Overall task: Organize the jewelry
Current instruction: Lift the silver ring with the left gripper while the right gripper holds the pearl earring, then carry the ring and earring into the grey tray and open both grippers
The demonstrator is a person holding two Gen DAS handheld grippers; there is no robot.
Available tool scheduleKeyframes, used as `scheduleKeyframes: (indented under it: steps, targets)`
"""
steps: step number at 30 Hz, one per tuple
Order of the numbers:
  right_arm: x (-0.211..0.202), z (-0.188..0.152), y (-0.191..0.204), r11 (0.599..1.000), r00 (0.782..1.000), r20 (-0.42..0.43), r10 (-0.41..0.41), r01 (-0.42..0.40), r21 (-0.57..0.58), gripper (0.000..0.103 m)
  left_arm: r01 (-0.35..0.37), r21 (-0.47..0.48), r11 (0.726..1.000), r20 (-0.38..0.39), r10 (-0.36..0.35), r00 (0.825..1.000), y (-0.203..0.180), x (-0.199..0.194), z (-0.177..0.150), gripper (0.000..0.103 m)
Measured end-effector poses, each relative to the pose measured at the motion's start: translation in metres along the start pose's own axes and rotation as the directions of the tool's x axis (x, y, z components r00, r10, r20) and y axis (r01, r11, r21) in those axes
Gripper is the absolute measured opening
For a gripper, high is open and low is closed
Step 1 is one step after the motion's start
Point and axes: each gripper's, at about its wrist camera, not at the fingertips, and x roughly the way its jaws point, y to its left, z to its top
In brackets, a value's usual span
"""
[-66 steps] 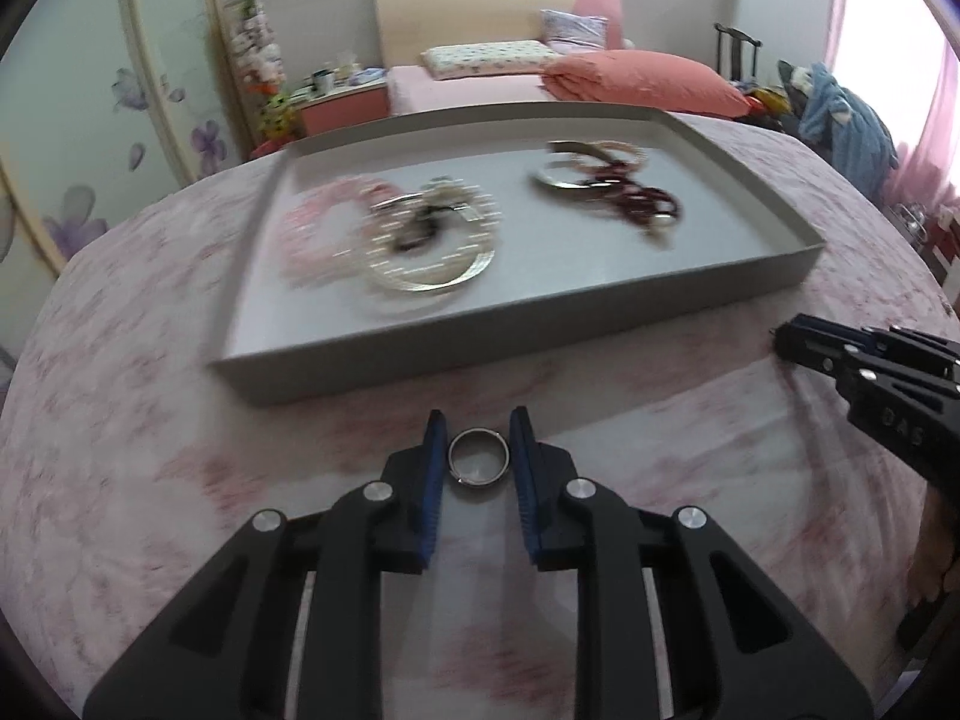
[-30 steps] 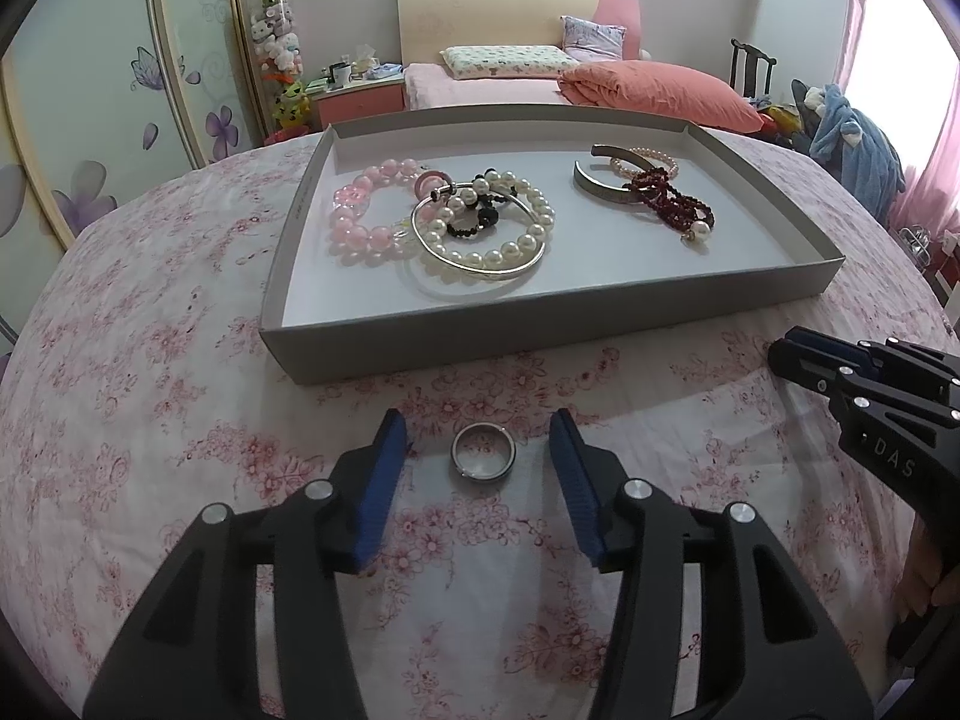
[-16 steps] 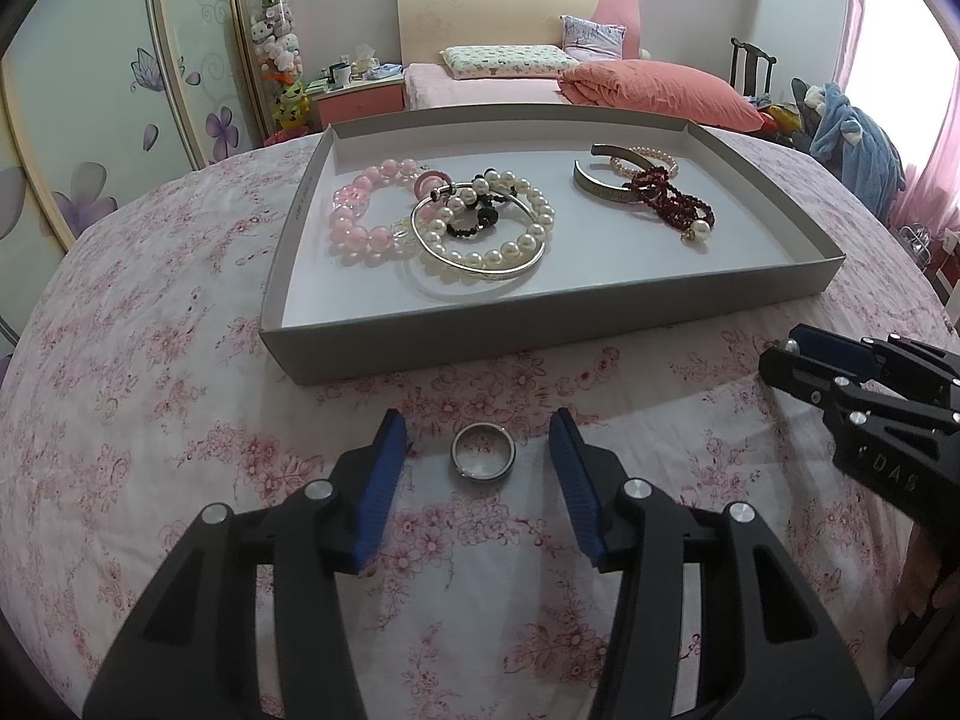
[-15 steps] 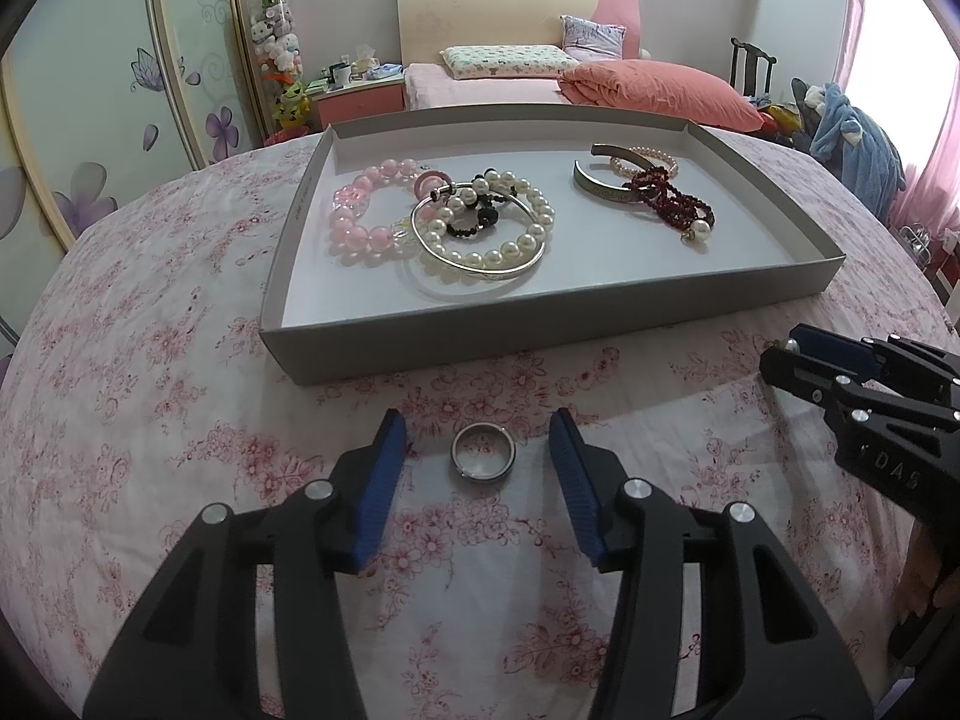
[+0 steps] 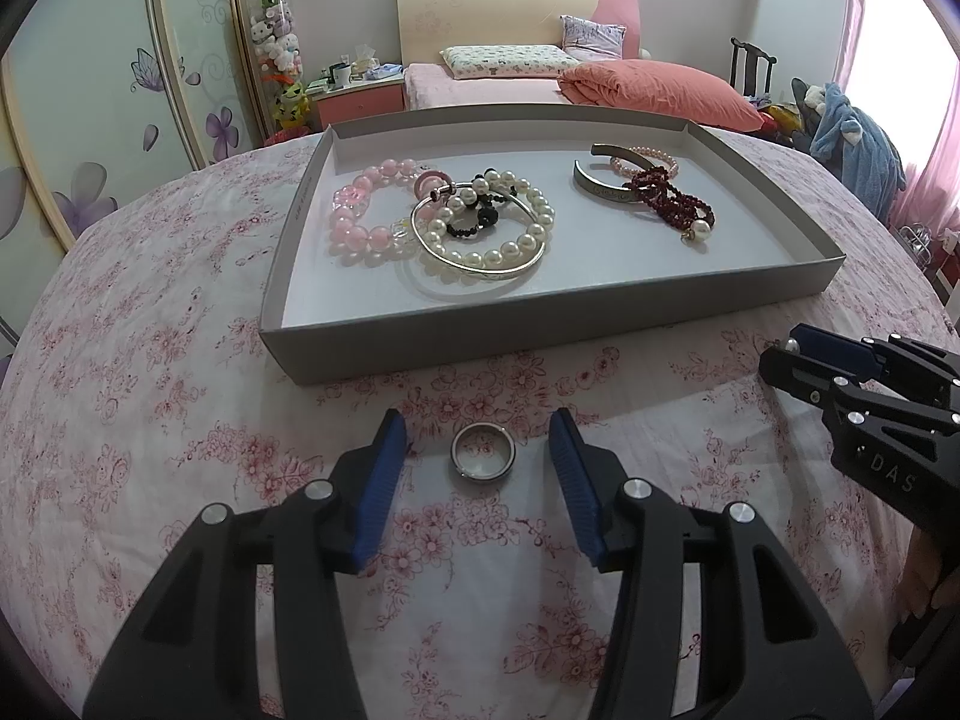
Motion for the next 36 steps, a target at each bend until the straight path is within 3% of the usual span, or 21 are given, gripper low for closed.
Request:
scheduleKeyframes:
  steps: [7, 8, 9, 11, 16, 21, 26, 30, 36]
  targets:
    - [0.000, 0.000, 0.001, 1.000, 1.000, 0.000, 0.000, 0.000, 0.000, 0.032, -0.001, 0.001, 1.000, 0.000, 0.001, 1.000, 0.000, 0.000, 0.000, 0.049]
    - [0.000, 0.000, 0.001, 1.000, 1.000, 0.000, -0.010, 0.010, 0.001, 0.024, -0.002, 0.002, 1.000, 0.000, 0.002, 1.000, 0.000, 0.000, 0.000, 0.049]
    - [0.000, 0.000, 0.001, 0.999, 0.999, 0.002, -0.033, 0.033, 0.004, 0.017, -0.006, 0.004, 1.000, 0.001, 0.006, 1.000, -0.001, 0.000, 0.000, 0.042]
    - [0.000, 0.000, 0.000, 1.000, 1.000, 0.002, -0.027, 0.027, 0.005, 0.014, -0.012, 0.018, 1.000, 0.008, 0.012, 1.000, -0.003, -0.001, 0.000, 0.022]
    - [-0.003, -0.003, -0.001, 1.000, 1.000, 0.002, -0.027, 0.026, 0.009, 0.014, -0.035, 0.050, 0.998, 0.011, 0.034, 0.999, -0.006, -0.004, -0.004, 0.022]
    - [-0.009, -0.008, -0.007, 0.999, 1.000, 0.009, -0.009, 0.009, 0.037, 0.014, -0.036, 0.019, 0.999, 0.005, 0.036, 0.999, 0.004, -0.009, -0.009, 0.022]
    - [-0.031, -0.008, -0.011, 0.998, 0.996, 0.094, 0.000, -0.006, 0.063, 0.014, -0.025, -0.034, 0.999, 0.037, 0.026, 0.999, 0.012, -0.021, -0.010, 0.022]
    - [-0.058, -0.002, -0.006, 0.998, 0.978, 0.208, -0.003, -0.011, 0.063, 0.014, -0.015, -0.056, 0.998, 0.123, 0.021, 0.992, 0.008, -0.043, -0.005, 0.022]
    - [-0.092, 0.006, 0.006, 0.999, 0.930, 0.367, -0.019, 0.005, 0.039, 0.014, -0.028, -0.059, 0.998, 0.296, 0.044, 0.954, -0.005, -0.084, 0.002, 0.022]
